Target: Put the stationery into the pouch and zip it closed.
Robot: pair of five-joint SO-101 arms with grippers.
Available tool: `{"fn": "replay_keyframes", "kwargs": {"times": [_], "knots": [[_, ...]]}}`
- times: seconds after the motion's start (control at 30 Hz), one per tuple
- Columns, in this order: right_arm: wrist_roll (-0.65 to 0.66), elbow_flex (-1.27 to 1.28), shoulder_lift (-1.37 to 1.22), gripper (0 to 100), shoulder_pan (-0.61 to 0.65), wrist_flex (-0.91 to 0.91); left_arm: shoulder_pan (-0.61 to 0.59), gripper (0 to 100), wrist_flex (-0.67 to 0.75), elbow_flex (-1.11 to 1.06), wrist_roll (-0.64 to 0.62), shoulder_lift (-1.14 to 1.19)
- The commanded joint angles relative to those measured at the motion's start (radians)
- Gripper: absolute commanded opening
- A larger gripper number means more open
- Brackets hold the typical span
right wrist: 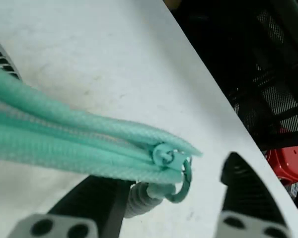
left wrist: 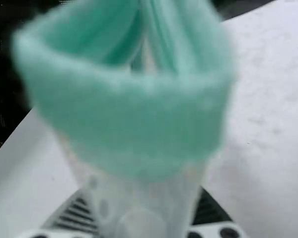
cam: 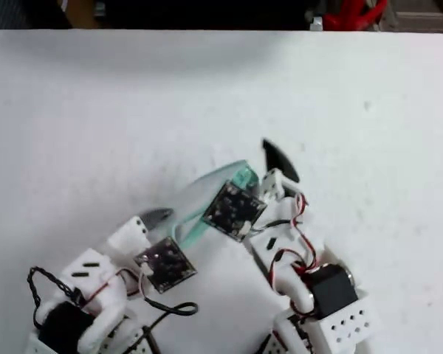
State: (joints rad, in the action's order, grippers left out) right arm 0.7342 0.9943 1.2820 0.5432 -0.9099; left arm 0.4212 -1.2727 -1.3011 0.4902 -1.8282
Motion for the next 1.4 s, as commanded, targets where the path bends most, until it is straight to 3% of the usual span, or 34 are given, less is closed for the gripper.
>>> {"fn": "replay_keyframes", "kwargs": {"times": [0.0, 0.03, 0.23, 0.33, 0.5, 0.6, 0.77, 1.1, 1.23, 1.37], "knots": [[0.058, -0.008, 0.013, 5.0, 0.019, 0.068, 0.021, 2, -0.003, 0.074, 0.012, 0.002], [0.06, -0.008, 0.013, 1.0, 0.015, 0.091, 0.021, 2, -0.002, 0.074, 0.012, 0.002], [0.055, -0.028, 0.045, 1.9, -0.058, 0.209, 0.013, 2, 0.014, 0.074, 0.003, 0.001], [-0.005, -0.031, 0.114, 1.8, -0.09, 0.231, 0.013, 3, 0.049, 0.077, -0.063, -0.001], [-0.071, -0.025, 0.197, 1.8, -0.084, 0.191, 0.012, 17, 0.061, 0.078, -0.221, -0.001], [-0.071, -0.025, 0.185, 1.8, -0.074, 0.147, 0.012, 20, 0.06, 0.078, -0.275, -0.001], [-0.072, -0.025, 0.156, 1.8, -0.073, 0.114, 0.021, 20, 0.054, 0.075, -0.269, -0.001], [-0.216, -0.086, 0.174, 1.8, -0.097, 0.137, 0.013, 19, 0.104, 0.077, -0.29, -0.001], [-0.216, -0.1, 0.173, 1.8, -0.064, 0.116, 0.019, 3, 0.176, 0.075, -0.351, -0.001], [-0.216, -0.091, 0.173, 1.8, -0.018, 0.07, 0.021, 2, 0.233, 0.055, -0.359, -0.001]]}}
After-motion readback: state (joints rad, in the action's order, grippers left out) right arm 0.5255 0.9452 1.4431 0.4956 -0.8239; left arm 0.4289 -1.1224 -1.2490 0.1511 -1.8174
